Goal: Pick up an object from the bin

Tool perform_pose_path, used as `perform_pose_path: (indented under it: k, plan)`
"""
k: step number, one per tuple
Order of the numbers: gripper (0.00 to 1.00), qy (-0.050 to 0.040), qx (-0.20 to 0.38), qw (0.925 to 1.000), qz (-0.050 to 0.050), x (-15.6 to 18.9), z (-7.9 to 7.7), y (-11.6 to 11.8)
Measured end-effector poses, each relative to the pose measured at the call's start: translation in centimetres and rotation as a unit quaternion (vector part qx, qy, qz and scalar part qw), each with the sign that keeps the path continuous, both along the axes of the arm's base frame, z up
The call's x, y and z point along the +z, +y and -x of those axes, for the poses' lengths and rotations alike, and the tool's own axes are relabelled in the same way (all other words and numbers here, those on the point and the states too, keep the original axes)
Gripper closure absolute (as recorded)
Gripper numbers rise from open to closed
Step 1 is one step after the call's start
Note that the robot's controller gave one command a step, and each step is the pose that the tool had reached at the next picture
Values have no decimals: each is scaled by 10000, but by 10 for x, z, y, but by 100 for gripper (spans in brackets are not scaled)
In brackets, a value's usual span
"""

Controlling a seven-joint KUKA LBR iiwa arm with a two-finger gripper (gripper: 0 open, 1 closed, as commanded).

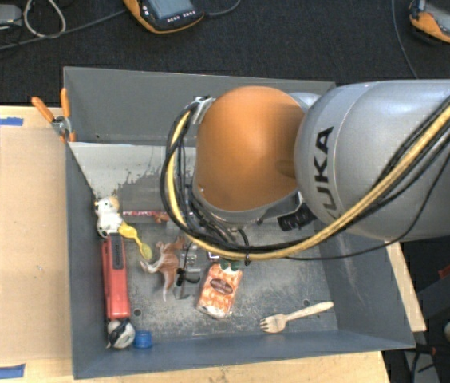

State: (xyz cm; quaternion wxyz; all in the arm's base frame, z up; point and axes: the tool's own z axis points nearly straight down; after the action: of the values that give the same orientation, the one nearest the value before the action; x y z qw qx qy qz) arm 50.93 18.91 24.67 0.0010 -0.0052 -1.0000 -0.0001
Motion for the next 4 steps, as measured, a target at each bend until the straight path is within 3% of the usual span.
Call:
perform_pose_path:
  k: [1, 2, 3, 4]
  plan:
    - [0, -1, -1, 10000, 0, 0, 0, 0]
    - [100, -4, 87, 10000, -3, 46, -4, 6]
    - [100, -4, 86, 10000, -3, 46, -4, 6]
    - [100, -17, 596, 9982, -8, -17, -5, -2]
